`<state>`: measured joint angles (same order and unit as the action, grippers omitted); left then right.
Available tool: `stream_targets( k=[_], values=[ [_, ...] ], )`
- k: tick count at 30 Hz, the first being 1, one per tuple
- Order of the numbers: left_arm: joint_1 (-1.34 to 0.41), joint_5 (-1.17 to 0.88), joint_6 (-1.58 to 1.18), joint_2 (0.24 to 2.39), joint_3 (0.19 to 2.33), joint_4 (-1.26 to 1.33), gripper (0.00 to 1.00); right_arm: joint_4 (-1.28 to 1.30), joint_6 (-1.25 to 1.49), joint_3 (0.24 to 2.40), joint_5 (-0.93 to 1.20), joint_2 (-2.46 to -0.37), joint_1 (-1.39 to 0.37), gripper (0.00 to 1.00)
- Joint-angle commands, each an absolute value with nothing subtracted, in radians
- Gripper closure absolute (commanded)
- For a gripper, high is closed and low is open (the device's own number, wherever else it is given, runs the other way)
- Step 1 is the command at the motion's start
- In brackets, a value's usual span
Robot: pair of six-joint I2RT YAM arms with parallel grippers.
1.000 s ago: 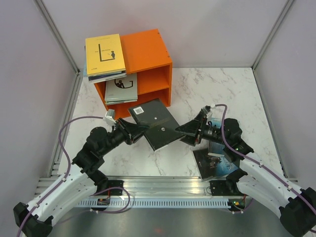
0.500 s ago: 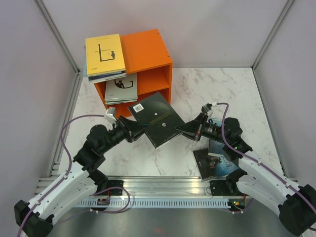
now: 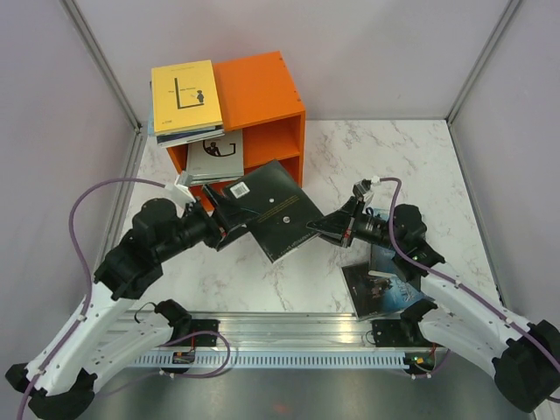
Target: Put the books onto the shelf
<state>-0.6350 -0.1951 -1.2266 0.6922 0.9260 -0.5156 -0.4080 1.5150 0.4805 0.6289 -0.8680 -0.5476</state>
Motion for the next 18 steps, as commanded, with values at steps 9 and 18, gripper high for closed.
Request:
stream_targets(
  k=[9, 18],
  values=[
    [-0.635, 0.066, -1.072, 0.505, 1.152, -0.923, 0.00, -0.592, 1.500, 0.664, 0.614, -1.063, -0.548, 1.00],
    [-0.637, 0.132, -1.075, 0.425, 1.206, -1.071, 0.00, -0.733, 1.539, 0.796, 0.632, -1.227, -0.548, 1.00]
  ],
)
